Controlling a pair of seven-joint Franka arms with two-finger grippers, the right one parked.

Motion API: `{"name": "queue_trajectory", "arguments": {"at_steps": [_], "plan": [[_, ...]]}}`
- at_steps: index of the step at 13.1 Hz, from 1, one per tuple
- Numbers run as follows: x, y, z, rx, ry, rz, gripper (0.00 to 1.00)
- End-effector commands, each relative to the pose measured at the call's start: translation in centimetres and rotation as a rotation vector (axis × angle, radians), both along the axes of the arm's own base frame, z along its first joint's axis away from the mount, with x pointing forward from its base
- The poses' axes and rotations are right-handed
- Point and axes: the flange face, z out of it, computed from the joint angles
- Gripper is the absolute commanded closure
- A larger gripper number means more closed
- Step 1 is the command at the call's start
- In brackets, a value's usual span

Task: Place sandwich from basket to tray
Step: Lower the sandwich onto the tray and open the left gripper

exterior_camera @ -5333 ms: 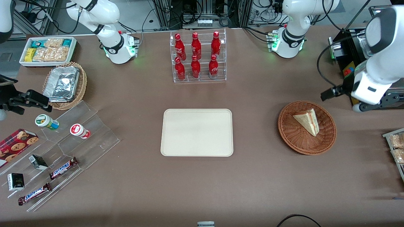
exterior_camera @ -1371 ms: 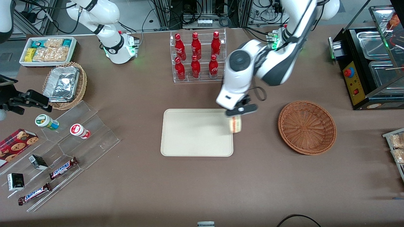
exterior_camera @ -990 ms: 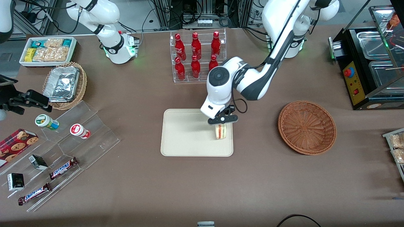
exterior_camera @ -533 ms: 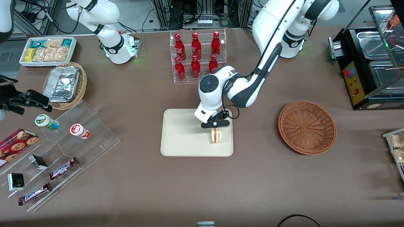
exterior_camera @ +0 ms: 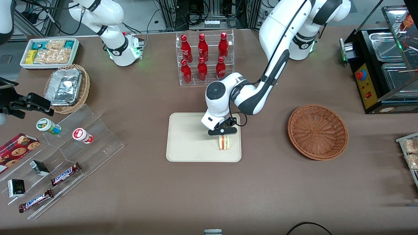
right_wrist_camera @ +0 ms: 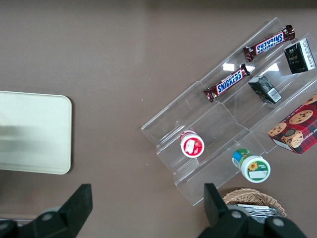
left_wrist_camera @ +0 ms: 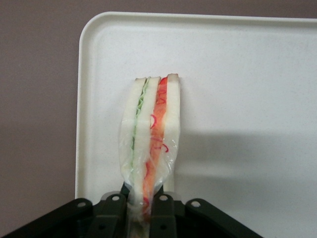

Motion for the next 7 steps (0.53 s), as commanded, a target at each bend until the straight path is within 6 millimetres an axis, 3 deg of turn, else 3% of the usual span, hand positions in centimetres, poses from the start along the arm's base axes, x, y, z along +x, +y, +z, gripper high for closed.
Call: {"name": "queue_trajectory", "arguments": {"at_steps": [1,4,6,7], "plan": [[1.1,-0.6,1.7,-0.006,-0.044,0.013,0.00],[2.2,0.1,6.7,0.007,-0.056,0.059,0.00],[3.2,2.3,11.7,0.014,-0.065,0.109,0.00],[4.0,4.3,14.6,0.013,-0.073,0.143,0.00]]}}
